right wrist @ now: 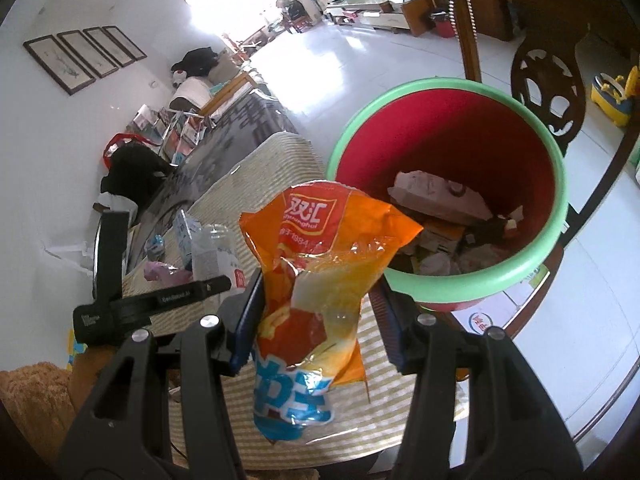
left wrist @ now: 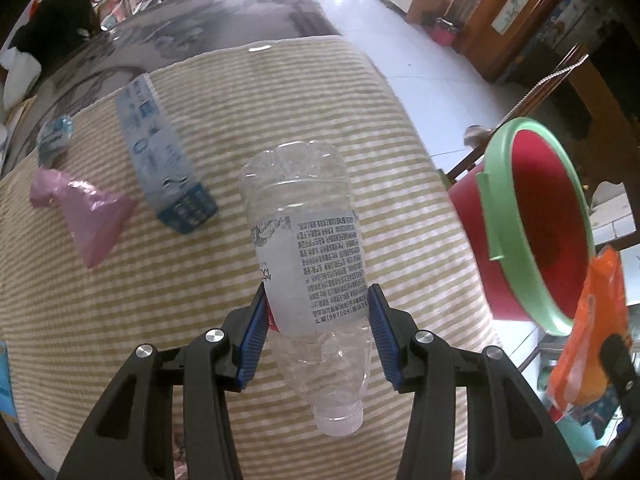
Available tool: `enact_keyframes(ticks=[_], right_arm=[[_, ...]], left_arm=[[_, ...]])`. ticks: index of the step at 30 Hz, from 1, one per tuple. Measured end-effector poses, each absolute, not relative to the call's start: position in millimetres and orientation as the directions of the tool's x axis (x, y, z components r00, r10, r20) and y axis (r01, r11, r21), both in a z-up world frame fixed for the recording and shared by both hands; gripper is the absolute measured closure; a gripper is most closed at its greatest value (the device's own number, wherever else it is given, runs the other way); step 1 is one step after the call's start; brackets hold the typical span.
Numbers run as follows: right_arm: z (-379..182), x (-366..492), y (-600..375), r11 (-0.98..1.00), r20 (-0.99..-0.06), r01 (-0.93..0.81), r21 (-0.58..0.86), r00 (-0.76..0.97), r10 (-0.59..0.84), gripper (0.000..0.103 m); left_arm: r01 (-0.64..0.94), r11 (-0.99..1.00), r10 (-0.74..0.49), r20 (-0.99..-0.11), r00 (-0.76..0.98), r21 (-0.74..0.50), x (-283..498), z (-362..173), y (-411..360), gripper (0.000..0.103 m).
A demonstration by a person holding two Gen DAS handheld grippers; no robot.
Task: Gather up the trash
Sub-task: 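Carry the bottle with the left gripper while the right gripper carries the chip bag over the bucket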
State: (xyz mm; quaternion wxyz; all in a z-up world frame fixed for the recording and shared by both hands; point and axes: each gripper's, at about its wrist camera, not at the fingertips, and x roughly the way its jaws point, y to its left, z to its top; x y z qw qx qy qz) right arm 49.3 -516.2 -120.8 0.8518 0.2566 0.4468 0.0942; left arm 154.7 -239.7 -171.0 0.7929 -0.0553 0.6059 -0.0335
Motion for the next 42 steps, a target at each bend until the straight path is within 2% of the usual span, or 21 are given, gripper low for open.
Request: enact_keyframes(ticks=[5, 12, 22, 27, 34, 42], right_arm=[[-111, 55, -523, 0.886, -0.742, 0.086, 0.456, 0.586, 0.325, 0.052], [-96, 70, -522, 0.900, -0.732, 0.073, 0.429, 0.612, 0.299, 0.052], [-78, 98, -520, 0.933, -0.741, 0.124, 0.339, 0.646, 0.183, 0.052], [-62, 107, -526, 0.953, -0.733, 0.138, 0.269, 0.671, 0.110, 0.052], [-54, 116, -542, 0.962, -0.724, 0.137, 0.238, 0.685, 0.082, 0.052], [-65, 123, -577, 0.947, -0.742, 0.171, 0.272, 0.664, 0.093, 0.052]], left_arm=[[0.042, 0.986, -0.163, -0.928, 0.336, -0.159, 156, -164, -255, 0.057], [0.121, 0.973, -0.229, -0.886, 0.404, -0.196, 146, -153, -256, 0.057], [0.156, 0.973, -0.225, -0.847, 0.482, -0.170, 147, -119, -237, 0.057], [0.158, 0.967, -0.252, -0.830, 0.497, -0.199, 159, -106, -240, 0.057], [0.208, 0.950, -0.309, -0.813, 0.494, -0.234, 172, -98, -277, 0.057], [0.274, 0.932, -0.342, -0.828, 0.445, -0.237, 187, -104, -332, 0.057]])
